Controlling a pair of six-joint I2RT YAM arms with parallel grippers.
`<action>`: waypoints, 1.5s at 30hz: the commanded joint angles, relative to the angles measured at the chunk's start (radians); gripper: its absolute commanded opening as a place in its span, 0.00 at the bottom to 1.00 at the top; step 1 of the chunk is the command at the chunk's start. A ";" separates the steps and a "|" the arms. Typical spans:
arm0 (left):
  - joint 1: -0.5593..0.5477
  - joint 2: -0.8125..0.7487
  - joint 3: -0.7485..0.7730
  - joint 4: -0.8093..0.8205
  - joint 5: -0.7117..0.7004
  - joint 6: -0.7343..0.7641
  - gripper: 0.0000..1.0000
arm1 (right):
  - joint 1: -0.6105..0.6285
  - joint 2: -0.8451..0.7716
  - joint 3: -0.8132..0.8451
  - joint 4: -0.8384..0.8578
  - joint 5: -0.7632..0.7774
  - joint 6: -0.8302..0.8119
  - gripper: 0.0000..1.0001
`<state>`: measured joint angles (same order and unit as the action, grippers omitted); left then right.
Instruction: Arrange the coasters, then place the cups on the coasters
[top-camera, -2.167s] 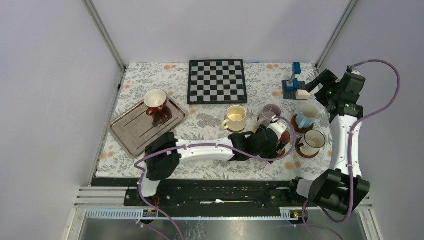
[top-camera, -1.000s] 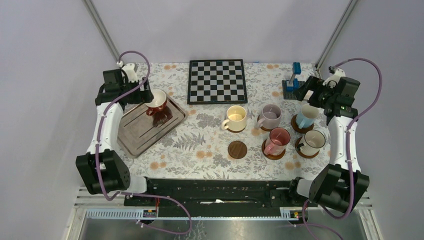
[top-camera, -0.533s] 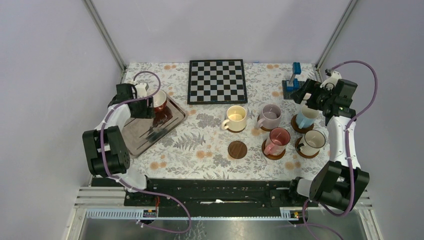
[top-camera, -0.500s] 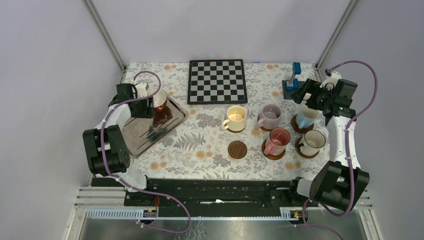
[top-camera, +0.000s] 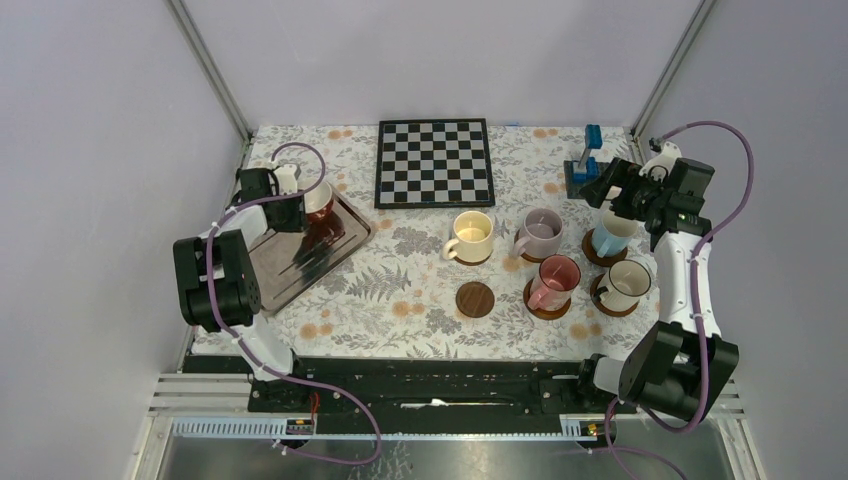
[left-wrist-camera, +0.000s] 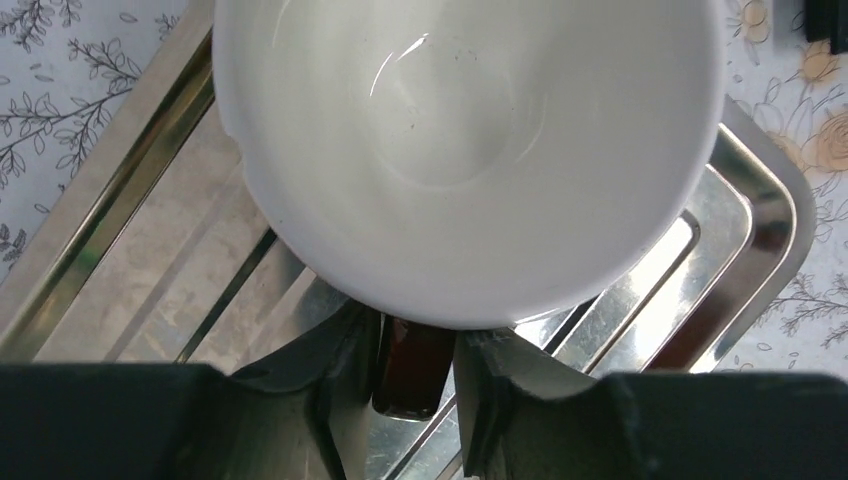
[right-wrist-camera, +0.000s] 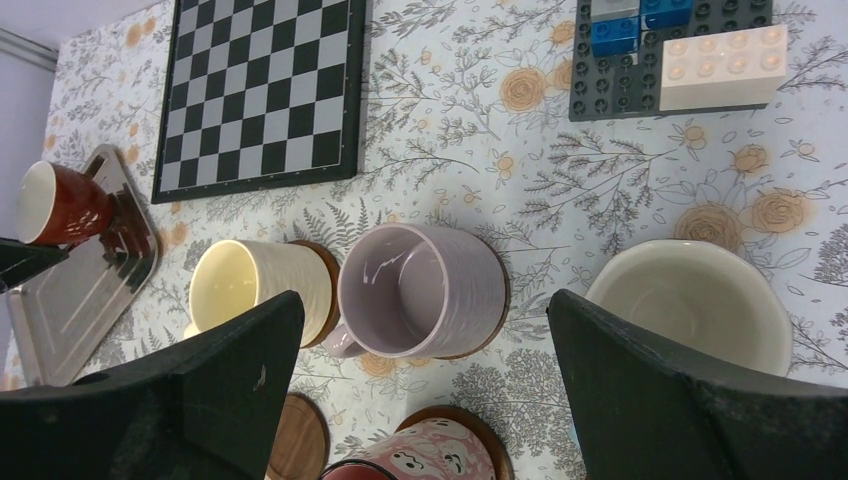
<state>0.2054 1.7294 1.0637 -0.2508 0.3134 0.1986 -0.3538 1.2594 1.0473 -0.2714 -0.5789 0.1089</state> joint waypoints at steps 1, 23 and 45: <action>0.004 -0.005 0.007 0.110 0.053 -0.005 0.28 | -0.002 0.011 0.010 0.012 -0.047 -0.002 1.00; -0.088 -0.446 -0.042 0.069 0.126 -0.007 0.00 | -0.002 0.003 0.016 -0.019 -0.061 -0.003 1.00; -0.968 -0.397 0.289 -0.074 -0.129 -0.178 0.00 | -0.002 -0.027 0.024 -0.037 -0.082 0.020 1.00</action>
<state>-0.6567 1.3373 1.2938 -0.4221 0.2150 0.0540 -0.3538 1.2663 1.0473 -0.3096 -0.6235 0.1249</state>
